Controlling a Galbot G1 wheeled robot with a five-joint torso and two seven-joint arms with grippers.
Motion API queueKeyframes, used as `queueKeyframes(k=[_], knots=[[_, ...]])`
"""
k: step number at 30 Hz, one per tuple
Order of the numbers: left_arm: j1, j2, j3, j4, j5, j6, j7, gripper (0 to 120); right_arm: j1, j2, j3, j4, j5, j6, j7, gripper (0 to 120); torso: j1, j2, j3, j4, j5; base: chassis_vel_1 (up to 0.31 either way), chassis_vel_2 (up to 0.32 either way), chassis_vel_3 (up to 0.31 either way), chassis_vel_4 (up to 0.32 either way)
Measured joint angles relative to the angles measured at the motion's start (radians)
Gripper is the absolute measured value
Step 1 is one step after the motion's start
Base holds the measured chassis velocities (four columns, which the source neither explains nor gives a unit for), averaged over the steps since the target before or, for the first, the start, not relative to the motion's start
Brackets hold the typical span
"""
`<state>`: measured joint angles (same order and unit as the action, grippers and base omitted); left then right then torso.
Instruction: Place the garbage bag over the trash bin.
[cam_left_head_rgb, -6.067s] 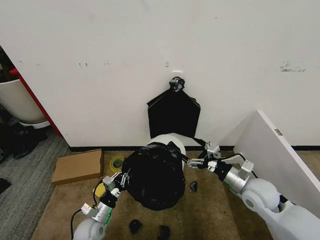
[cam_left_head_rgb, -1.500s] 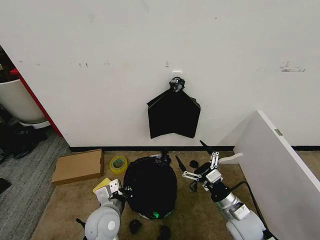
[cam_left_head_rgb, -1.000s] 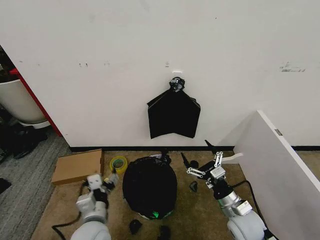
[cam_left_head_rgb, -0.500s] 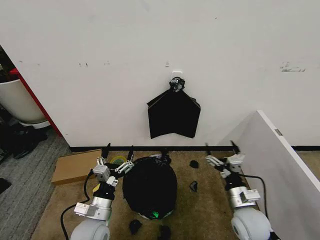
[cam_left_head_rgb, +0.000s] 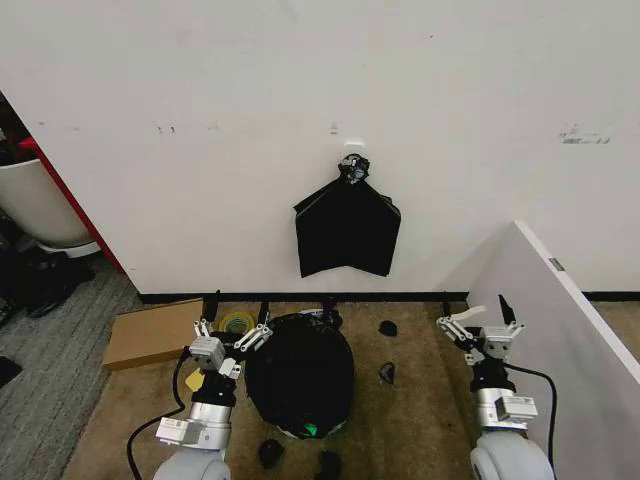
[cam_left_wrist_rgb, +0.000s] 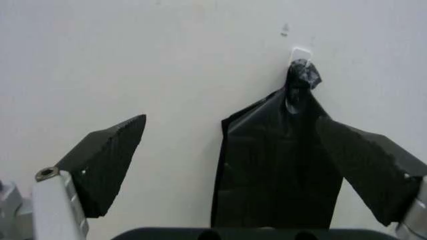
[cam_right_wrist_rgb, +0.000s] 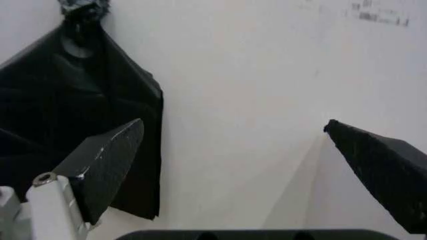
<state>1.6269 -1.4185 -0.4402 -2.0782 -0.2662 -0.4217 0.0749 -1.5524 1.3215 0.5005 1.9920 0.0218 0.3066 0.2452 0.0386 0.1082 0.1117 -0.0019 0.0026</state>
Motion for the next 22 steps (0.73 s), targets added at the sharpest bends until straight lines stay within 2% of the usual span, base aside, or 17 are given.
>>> queueKeyframes(k=[13,22], knots=[[0.016,0.006,0.005,0.003,-0.006,0.043,-0.034,100,0.003,0.004,-0.011,-0.003,-0.031,0.015,-0.010,100,0.000,0.000,0.000,-0.0001,-0.0001,0.000,0.000,0.000,0.000],[0.015,-0.006,0.007,-0.007,-0.006,0.046,-0.059,100,0.019,0.020,-0.014,-0.021,0.006,0.062,-0.047,100,0.000,0.000,0.000,0.0000,0.0000,0.000,0.000,0.000,0.000]])
